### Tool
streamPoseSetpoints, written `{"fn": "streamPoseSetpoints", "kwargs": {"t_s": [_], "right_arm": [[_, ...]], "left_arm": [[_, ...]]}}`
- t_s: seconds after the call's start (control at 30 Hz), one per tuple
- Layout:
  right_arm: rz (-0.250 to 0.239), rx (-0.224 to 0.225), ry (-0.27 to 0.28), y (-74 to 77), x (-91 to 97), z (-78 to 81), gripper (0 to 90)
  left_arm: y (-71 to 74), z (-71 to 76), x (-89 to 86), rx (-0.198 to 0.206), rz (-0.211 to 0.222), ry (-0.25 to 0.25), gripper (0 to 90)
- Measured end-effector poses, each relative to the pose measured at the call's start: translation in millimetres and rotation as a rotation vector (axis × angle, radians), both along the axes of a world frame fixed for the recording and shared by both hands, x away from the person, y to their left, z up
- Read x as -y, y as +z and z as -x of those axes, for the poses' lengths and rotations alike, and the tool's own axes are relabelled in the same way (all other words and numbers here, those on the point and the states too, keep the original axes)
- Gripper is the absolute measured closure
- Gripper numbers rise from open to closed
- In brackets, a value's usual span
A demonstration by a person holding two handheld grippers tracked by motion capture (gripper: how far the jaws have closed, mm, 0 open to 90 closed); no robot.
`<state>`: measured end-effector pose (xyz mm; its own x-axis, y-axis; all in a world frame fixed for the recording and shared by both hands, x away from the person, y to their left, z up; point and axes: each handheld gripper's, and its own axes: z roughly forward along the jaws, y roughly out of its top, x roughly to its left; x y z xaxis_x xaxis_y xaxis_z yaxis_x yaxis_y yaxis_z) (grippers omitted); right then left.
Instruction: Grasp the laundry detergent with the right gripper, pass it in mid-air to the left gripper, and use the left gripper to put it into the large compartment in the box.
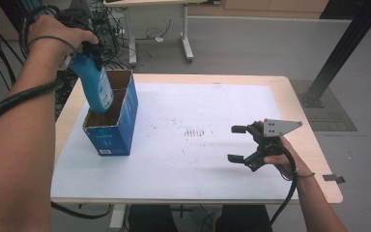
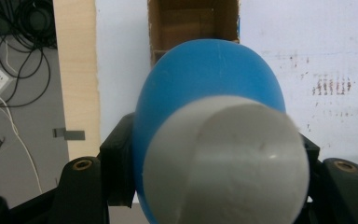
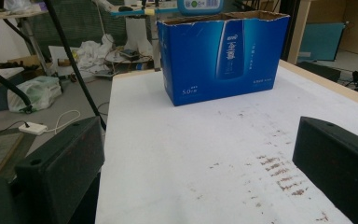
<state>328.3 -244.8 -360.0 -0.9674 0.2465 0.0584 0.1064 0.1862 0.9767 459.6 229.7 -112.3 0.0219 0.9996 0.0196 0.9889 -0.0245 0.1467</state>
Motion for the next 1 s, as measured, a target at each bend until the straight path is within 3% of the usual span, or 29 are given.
{"fn": "streamPoseSetpoints", "kwargs": {"t_s": [0.47, 1.0], "right_arm": [[0.005, -0.010, 0.000, -2.3, -0.3, -0.6, 2.1], [0.004, -0.012, -0.001, -3.5, -1.6, -0.5, 2.2]], "left_arm": [[-35.9, -4.4, -4.8, -0.072, -0.011, 0.001, 37.4], [-71.4, -8.3, -2.8, -0.115, 0.011, 0.001, 37.4]]}}
